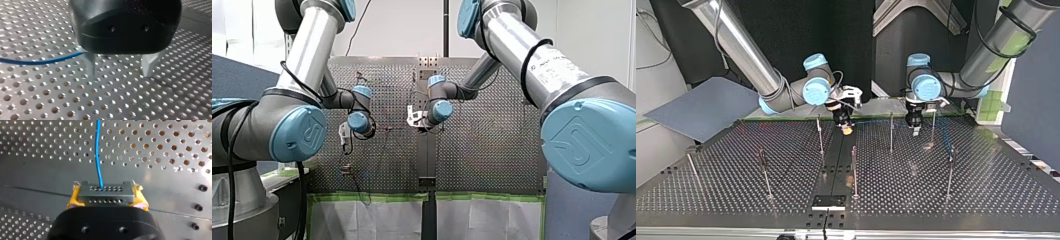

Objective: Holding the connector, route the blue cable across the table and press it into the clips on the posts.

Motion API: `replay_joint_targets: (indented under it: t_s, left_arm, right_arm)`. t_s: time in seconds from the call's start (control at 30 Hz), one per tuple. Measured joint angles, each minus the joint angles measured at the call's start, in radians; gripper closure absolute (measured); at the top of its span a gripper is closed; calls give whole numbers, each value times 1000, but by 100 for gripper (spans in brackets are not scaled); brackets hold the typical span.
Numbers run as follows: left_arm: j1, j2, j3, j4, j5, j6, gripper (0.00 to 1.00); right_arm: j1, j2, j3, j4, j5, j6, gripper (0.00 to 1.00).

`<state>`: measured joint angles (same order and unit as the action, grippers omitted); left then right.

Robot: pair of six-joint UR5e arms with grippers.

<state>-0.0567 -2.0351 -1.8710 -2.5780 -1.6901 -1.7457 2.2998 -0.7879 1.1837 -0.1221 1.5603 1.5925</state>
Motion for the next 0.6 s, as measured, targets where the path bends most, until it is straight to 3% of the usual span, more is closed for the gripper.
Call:
replay_joint_targets:
  t_s: [0.23,0.43,0.6]
  left_arm:
    - [-24,22,-11,-61,-47,20,0]
    - [-49,67,-53,-109,-24,-15,0]
    - [-67,107,-83,-149,-2,-17,0]
  right_arm:
    - [1,0,0,4,0,1,100]
    - [-5,0,0,5,2,1,100]
    - [-7,0,0,5,1,0,100]
